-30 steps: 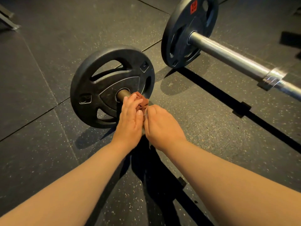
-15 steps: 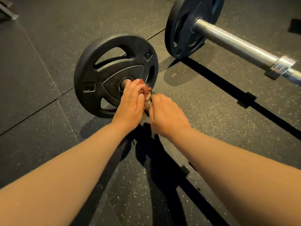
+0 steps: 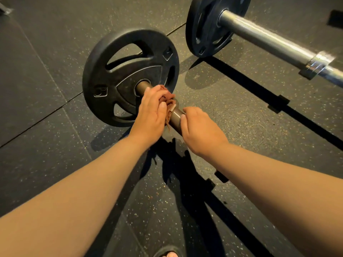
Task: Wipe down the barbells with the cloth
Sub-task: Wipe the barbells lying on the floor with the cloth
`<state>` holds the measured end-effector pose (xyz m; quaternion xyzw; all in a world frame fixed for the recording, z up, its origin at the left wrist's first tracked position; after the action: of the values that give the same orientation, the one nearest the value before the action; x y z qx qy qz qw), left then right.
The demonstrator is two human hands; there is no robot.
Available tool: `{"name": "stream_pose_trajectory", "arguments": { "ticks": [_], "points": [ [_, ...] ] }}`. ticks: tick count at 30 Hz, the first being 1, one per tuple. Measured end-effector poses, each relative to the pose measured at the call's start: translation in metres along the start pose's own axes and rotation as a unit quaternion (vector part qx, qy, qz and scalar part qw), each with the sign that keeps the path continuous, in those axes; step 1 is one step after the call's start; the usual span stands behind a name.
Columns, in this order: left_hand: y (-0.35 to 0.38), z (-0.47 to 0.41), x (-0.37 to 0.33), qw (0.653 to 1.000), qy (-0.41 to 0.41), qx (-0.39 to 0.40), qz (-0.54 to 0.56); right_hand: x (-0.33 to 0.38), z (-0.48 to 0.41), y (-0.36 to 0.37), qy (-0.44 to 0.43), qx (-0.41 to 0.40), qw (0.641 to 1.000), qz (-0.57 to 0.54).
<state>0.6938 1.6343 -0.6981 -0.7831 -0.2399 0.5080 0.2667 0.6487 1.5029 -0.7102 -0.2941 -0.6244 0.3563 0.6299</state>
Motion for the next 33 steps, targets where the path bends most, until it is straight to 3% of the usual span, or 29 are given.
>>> {"name": "stream_pose_trajectory", "arguments": {
  "ticks": [5,11,15,18,24,28,33],
  "points": [
    [0.023,0.022,-0.026,0.999,-0.047,-0.017,0.012,0.001,-0.002,-0.003,0.007,-0.018,1.0,-0.018],
    [0.01,0.028,-0.014,1.0,0.004,0.009,-0.005,0.004,-0.001,-0.001,-0.011,-0.038,0.999,0.002],
    [-0.022,-0.011,0.021,0.995,-0.06,-0.071,-0.018,0.003,-0.005,0.002,-0.011,-0.031,0.999,0.021],
    [-0.019,-0.015,0.01,0.995,-0.065,-0.081,-0.001,0.003,-0.006,0.001,-0.013,-0.032,0.999,0.017],
    [0.006,0.019,-0.02,1.0,0.007,-0.023,-0.009,0.008,-0.007,0.005,-0.034,-0.03,0.999,0.018],
    [-0.006,-0.015,0.015,0.997,-0.077,-0.03,0.009,0.006,-0.007,0.004,-0.026,-0.03,0.999,0.027],
    [0.013,0.022,-0.017,0.993,-0.097,-0.052,0.045,0.001,-0.005,-0.001,0.001,-0.041,0.999,-0.001]
  ]
}}
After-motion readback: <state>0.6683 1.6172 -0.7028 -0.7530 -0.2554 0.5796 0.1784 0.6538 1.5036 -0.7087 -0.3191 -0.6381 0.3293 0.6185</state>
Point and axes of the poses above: each hand's wrist, its own z-axis away from the middle knuckle, its own y-axis out of the palm, x = y × z, the point moved 10 cm from there along -z, towards the middle knuckle, and after that the axes turned 6 degrees about -x, right-handed, at the moved point
